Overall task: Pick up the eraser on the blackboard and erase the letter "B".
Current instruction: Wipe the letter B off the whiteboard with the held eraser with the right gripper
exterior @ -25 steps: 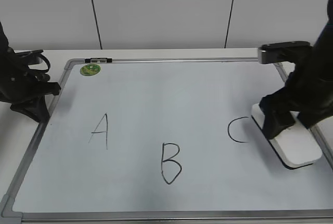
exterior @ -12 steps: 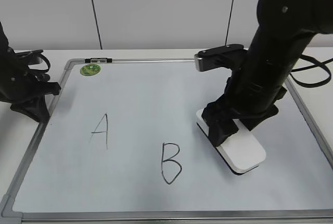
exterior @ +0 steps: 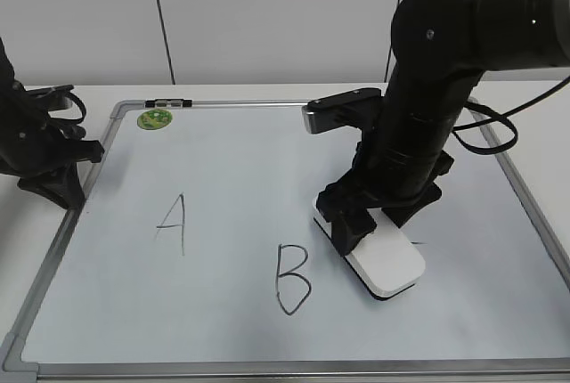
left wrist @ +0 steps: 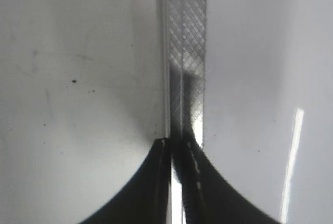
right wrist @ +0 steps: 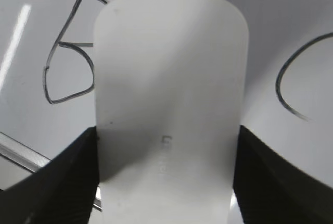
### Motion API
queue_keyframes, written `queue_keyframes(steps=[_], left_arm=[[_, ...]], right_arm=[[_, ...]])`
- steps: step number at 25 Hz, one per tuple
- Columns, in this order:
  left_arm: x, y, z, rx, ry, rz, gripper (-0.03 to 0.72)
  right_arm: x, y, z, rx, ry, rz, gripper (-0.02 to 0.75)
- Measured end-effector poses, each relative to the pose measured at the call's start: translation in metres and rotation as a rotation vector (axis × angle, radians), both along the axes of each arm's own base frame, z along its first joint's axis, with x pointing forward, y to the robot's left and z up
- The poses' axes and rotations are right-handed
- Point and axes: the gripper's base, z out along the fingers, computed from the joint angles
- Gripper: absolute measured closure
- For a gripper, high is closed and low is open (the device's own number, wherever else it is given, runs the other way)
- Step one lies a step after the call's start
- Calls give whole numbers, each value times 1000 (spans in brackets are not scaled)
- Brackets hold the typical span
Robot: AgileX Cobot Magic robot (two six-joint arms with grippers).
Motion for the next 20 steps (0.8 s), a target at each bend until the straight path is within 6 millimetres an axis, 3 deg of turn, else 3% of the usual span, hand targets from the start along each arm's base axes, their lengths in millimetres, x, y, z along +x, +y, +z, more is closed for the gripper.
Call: queue_keyframes(steps=[10, 20], left_arm=[[0, 0, 0, -2, 0, 1, 660], [0, 0, 0, -3, 0, 2, 661]], right_arm=[[-2, 19, -18, -25, 31, 51, 214], [3, 18, -18, -57, -28, 81, 214]])
